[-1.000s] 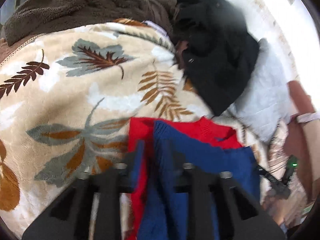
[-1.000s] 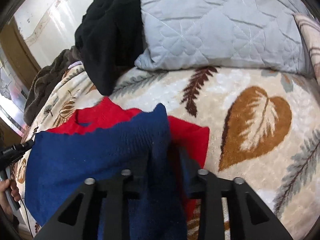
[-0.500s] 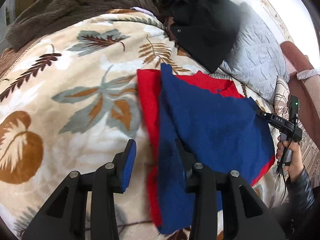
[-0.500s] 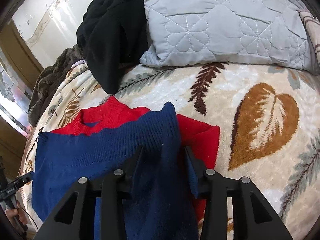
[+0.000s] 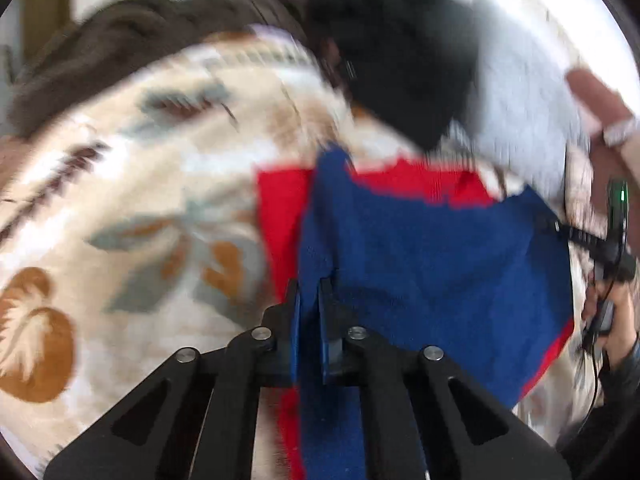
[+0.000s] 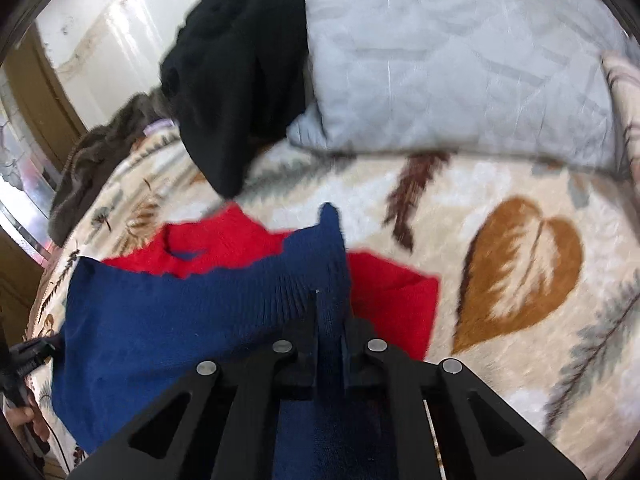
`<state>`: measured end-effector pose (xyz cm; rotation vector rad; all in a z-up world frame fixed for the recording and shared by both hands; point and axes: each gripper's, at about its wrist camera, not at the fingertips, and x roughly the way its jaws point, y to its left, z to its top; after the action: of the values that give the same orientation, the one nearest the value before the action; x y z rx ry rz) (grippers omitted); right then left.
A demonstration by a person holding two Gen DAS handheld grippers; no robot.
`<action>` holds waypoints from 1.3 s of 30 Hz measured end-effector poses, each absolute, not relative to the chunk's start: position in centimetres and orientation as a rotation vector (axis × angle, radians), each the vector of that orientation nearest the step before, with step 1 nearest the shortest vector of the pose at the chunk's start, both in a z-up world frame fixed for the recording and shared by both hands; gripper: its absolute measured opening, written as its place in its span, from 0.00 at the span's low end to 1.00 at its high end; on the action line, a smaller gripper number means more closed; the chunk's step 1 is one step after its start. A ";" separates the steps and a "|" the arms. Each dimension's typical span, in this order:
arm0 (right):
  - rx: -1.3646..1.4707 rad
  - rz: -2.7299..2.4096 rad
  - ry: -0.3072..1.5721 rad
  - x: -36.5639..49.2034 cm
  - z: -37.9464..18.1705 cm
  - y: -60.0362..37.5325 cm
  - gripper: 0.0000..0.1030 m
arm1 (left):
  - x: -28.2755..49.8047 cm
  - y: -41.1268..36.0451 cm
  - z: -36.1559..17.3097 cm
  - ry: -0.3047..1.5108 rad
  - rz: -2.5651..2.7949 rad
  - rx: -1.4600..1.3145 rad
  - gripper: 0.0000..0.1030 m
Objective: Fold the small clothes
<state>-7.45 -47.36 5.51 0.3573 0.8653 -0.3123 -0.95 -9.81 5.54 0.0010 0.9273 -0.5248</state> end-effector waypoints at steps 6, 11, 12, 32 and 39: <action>0.422 -0.330 0.916 -7.9 2.7 -49.1 0.07 | 0.0 -7.8 2.4 1.040 -0.491 -0.125 0.07; 0.446 -0.317 0.900 -8.4 2.2 -49.0 0.25 | 0.3 -6.8 4.5 0.977 -0.515 -0.183 0.12; 0.459 -0.315 0.893 -8.3 2.5 -49.2 0.33 | 0.7 -7.0 4.9 0.968 -0.518 -0.171 0.13; 0.463 -0.287 0.765 -7.4 5.2 -50.6 0.06 | 6.4 -11.1 6.1 0.853 -0.430 -0.076 0.00; 0.483 -0.321 0.872 -6.1 0.9 -51.1 0.16 | 7.9 -10.5 3.7 0.929 -0.439 -0.164 0.00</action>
<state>-6.10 -51.13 0.92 0.4834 0.8720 -0.3206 7.86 -10.51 3.74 -0.1636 0.9292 -0.4393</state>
